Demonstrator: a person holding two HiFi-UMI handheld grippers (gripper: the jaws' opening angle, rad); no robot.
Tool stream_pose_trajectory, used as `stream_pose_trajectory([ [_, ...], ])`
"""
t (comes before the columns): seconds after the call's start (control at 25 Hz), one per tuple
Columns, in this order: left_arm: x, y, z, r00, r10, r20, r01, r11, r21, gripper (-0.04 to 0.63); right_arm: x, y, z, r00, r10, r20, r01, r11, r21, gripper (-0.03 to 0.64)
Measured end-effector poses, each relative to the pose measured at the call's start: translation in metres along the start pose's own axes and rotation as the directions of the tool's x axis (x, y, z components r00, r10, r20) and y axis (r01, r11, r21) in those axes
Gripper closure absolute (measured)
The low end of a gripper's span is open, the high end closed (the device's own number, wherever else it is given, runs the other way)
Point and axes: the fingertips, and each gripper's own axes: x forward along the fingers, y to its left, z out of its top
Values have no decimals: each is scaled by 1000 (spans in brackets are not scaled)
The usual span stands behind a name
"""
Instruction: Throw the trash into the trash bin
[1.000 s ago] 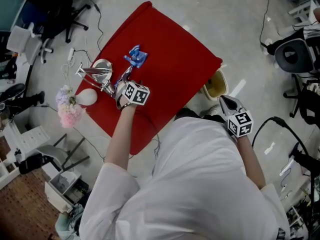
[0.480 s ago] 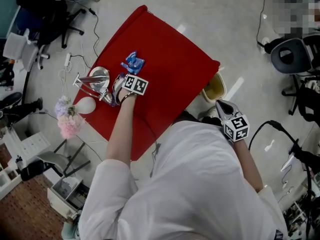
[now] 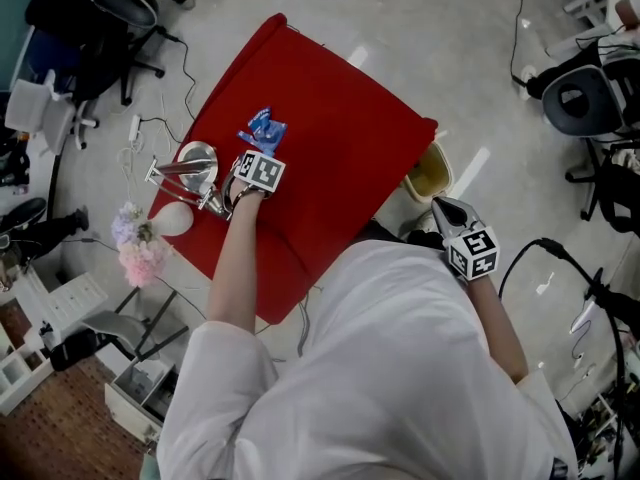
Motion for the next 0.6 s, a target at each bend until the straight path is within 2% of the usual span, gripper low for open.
stream_pose_trajectory([
  [0.16, -26, -9, 9, 998, 52, 30, -53, 998, 23, 437, 0, 0, -2, 1000, 3, 3, -3, 1000, 0, 617],
  [0.48, -33, -53, 21, 991, 10, 135, -17, 999, 49, 439, -3, -2, -7, 1000, 11, 16, -11, 1000, 3, 617],
  [0.6, -43, -70, 27, 985, 14, 172, -25, 998, 63, 439, -6, -5, -11, 1000, 15, 20, -15, 1000, 4, 617],
])
